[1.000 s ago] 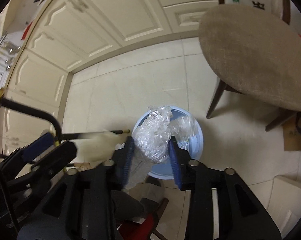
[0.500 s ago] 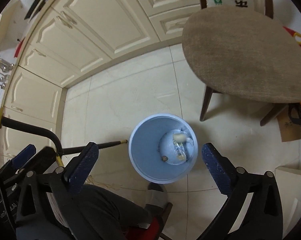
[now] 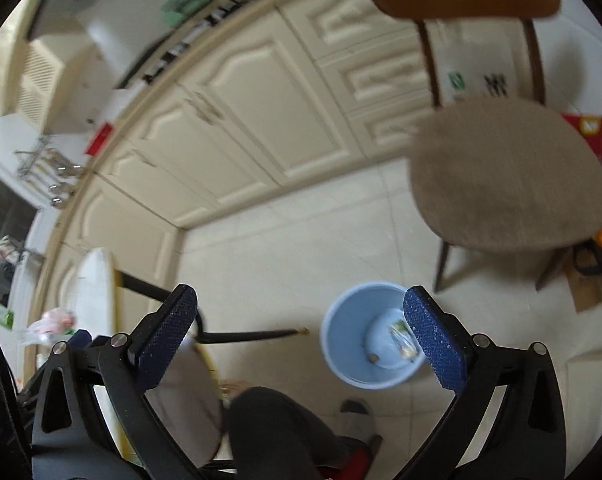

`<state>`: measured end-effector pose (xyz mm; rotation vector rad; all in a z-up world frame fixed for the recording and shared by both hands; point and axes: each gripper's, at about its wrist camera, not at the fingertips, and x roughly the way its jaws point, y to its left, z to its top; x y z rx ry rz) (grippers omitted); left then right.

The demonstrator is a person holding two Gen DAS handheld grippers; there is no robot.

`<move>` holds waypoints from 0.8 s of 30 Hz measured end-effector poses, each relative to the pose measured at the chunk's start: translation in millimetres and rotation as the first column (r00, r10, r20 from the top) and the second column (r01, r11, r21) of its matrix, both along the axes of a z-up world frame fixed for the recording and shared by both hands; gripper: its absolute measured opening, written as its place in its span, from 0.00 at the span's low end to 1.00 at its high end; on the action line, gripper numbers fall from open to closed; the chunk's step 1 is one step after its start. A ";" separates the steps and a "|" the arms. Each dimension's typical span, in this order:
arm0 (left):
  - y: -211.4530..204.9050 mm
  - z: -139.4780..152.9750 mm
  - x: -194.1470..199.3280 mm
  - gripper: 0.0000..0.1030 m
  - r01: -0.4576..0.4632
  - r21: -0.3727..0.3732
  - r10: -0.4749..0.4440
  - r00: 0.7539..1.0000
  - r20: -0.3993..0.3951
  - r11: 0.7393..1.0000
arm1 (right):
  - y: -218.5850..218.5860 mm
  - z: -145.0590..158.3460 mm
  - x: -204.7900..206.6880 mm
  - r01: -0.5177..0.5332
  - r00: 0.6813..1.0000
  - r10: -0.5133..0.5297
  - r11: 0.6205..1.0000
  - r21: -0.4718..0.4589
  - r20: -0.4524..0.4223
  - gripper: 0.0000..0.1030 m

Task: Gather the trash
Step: 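Return both tools above the table toward the remaining trash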

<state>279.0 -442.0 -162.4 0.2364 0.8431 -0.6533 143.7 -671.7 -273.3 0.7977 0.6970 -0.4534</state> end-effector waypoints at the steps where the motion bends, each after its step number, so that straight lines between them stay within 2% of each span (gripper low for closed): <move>1: 13.3 6.5 -3.4 0.95 -0.014 -0.010 0.015 1.000 0.015 1.000 | 9.6 11.7 3.1 -0.014 1.000 0.014 1.000 -0.015 0.019 1.00; 7: 100.8 38.5 -23.7 0.99 -0.125 -0.079 0.130 0.990 0.059 0.989 | 73.0 66.4 34.6 -0.134 0.984 0.145 0.986 -0.100 0.108 1.00; 11: 156.5 53.5 -44.0 0.99 -0.206 -0.108 0.214 0.974 0.077 0.973 | 127.1 102.5 58.7 -0.221 0.958 0.249 0.958 -0.182 0.143 1.00; 16: 235.4 68.8 -73.9 0.99 -0.318 -0.171 0.338 0.935 0.105 0.933 | 186.8 131.8 80.7 -0.309 0.921 0.357 0.912 -0.271 0.152 1.00; 24: 310.7 79.4 -123.6 0.99 -0.432 -0.204 0.463 0.875 0.141 0.879 | 275.8 151.1 108.2 -0.437 0.852 0.506 0.829 -0.348 0.133 1.00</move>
